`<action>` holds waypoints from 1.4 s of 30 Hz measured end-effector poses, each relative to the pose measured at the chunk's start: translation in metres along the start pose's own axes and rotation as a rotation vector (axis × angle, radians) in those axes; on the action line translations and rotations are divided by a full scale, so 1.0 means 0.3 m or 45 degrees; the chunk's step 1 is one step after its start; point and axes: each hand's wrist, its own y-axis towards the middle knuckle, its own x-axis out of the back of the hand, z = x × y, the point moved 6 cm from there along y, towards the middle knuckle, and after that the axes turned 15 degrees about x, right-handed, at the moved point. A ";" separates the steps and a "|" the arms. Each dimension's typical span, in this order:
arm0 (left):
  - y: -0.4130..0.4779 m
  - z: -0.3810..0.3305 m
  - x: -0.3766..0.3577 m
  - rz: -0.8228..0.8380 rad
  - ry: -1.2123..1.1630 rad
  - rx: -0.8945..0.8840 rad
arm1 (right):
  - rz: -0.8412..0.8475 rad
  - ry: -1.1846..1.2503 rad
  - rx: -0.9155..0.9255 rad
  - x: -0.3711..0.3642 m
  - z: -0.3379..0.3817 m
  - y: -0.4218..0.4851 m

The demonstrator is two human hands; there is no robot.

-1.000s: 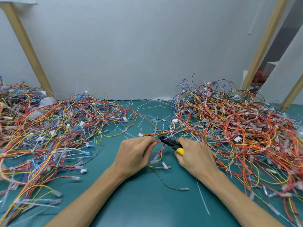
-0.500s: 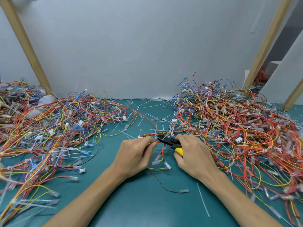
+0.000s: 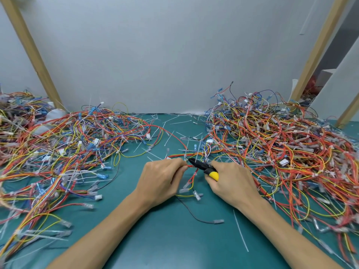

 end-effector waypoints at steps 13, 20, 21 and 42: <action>0.004 -0.029 0.006 -0.084 -0.110 0.177 | 0.419 1.345 -0.467 -0.024 -0.013 -0.042; -0.002 -0.024 -0.026 0.044 -0.456 0.497 | 0.444 1.449 -0.489 -0.028 -0.002 -0.051; -0.001 -0.020 -0.027 0.042 -0.477 0.514 | 0.459 1.457 -0.486 -0.031 0.001 -0.051; 0.004 -0.002 -0.055 0.218 -0.579 0.536 | 0.068 0.083 -0.036 0.024 -0.025 -0.014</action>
